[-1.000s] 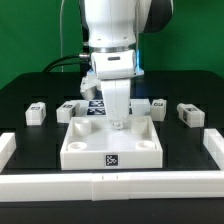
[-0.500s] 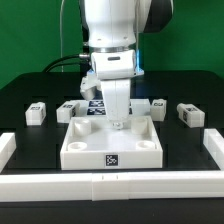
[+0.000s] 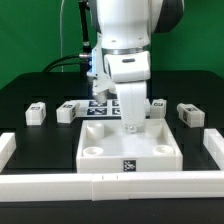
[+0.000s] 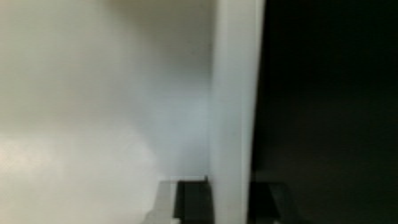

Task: Assemble one leg

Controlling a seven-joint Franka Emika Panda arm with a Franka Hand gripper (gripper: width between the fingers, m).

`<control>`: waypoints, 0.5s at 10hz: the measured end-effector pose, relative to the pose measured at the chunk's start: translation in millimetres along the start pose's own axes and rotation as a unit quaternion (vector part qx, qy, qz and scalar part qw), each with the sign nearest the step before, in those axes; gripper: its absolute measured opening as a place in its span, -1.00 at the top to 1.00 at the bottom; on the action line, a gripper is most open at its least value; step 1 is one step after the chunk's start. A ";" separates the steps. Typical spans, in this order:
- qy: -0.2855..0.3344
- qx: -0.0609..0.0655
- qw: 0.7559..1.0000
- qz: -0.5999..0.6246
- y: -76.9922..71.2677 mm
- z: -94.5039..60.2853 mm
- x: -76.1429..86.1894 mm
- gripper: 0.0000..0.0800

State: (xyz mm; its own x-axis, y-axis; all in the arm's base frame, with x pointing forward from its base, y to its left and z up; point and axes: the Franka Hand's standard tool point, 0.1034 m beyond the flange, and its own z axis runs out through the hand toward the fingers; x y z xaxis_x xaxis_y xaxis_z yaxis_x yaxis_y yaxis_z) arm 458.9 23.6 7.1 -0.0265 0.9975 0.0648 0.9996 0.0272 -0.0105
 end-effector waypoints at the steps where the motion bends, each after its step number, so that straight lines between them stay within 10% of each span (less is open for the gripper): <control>1: 0.002 -0.001 1.000 0.001 8.1 0.2 5.8 0.86; 5: 0.008 -0.008 0.999 0.031 29.3 1.4 32.0 0.86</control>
Offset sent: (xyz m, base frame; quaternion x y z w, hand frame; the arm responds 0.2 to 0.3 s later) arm 0.0245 0.0303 -0.0057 0.0008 0.0049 0.0156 0.9999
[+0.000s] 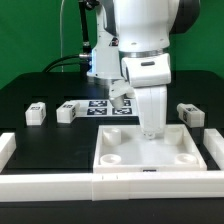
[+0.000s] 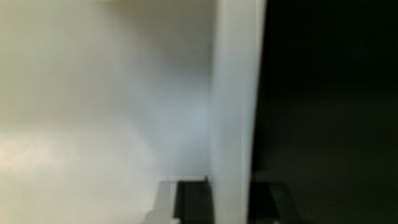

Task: Assemble one leg

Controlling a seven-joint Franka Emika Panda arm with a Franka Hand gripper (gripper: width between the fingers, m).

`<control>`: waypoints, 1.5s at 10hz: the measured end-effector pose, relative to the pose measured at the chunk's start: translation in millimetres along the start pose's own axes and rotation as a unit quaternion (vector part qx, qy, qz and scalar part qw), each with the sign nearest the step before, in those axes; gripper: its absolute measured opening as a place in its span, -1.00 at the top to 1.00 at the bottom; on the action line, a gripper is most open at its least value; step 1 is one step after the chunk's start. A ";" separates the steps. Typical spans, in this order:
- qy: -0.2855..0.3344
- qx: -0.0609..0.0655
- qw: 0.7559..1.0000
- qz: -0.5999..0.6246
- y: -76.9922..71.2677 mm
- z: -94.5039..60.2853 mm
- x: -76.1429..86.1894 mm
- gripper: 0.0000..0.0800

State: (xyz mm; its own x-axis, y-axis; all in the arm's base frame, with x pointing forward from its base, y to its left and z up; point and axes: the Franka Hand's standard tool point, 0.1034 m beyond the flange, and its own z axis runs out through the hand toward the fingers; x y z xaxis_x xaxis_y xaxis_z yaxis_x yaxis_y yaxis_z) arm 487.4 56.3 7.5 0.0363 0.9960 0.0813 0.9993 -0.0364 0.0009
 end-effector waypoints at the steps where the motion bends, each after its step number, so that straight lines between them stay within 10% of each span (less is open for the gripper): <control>1: 0.000 0.000 1.000 0.008 1.3 0.3 4.5 0.86; 10: 0.002 0.005 1.000 -0.014 4.7 1.6 17.4 0.86; 15: 0.002 0.006 1.000 -0.012 4.0 2.9 15.7 -0.48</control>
Offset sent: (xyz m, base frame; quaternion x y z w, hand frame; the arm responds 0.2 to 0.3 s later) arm -0.0042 0.0110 0.0012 -0.0040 0.0038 -0.0103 0.9999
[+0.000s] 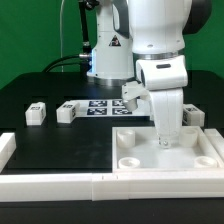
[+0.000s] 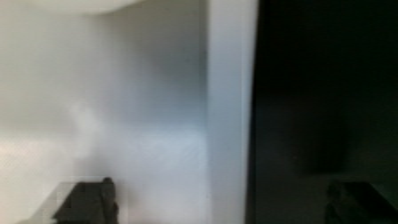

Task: Assemble one leg

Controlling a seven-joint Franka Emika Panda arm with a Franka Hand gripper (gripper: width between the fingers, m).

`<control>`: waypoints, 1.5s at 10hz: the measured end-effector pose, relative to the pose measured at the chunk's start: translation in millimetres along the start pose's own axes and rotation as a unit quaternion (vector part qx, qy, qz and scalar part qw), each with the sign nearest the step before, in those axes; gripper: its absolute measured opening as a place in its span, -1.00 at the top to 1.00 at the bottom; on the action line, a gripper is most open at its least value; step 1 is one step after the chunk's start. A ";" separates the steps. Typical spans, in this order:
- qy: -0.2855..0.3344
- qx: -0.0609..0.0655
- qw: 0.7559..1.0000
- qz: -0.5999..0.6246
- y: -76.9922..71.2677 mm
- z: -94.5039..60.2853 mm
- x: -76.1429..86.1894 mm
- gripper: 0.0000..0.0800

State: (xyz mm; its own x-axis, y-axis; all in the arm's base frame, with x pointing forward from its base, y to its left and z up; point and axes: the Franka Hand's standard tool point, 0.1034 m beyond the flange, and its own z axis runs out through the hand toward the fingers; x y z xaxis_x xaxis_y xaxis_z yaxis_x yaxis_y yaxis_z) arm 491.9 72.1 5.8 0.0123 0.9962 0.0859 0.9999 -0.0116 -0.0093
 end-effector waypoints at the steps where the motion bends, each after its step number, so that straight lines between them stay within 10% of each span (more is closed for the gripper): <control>1: 0.000 0.000 1.000 0.000 -0.1 0.1 -0.1 -0.58; 15: -0.008 -0.012 0.983 0.181 -34.1 -31.5 16.3 -0.62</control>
Offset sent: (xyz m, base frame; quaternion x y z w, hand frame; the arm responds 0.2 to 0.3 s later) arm 0.0000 0.0000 0.0000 0.0000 0.0000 0.0000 1.0000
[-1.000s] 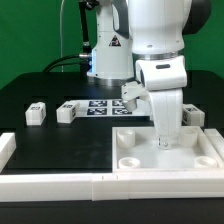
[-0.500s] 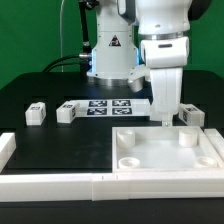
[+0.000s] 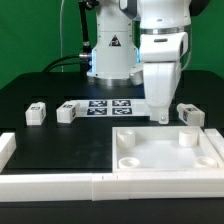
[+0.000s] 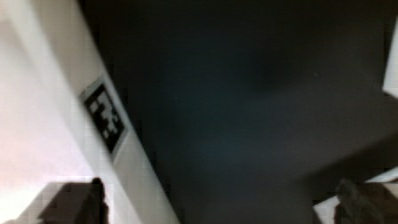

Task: Assemble one leg

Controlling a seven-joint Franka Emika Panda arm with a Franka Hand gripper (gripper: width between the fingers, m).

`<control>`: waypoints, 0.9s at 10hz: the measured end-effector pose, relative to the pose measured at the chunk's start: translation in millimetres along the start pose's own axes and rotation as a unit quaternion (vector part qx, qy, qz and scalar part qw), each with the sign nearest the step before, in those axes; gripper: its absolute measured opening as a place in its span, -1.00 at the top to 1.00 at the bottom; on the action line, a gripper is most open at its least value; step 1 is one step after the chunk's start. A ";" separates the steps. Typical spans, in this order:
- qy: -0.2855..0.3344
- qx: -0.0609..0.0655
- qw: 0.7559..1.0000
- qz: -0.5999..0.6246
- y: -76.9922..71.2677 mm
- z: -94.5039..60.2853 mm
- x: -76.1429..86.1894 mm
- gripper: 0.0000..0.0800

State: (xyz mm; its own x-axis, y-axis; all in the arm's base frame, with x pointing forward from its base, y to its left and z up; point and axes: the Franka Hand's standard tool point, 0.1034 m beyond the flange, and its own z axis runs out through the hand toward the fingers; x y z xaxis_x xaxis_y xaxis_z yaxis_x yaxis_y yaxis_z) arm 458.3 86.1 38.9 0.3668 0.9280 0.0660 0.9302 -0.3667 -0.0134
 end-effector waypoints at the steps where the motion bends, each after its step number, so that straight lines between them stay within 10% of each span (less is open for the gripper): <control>1: 0.000 0.001 0.999 0.054 -1.0 0.5 -0.4 -0.62; 9: 0.013 0.018 0.881 0.472 -45.5 5.8 44.0 -0.62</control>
Offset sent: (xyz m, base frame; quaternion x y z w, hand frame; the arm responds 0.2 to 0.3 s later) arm -0.0186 0.0220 -0.0002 0.0156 -0.0219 0.3827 0.9235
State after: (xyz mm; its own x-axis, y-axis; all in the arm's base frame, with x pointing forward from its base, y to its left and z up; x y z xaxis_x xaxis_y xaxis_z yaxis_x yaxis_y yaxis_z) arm 432.2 144.0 36.7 0.9775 0.2085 0.0317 0.2107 -0.9718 -0.1062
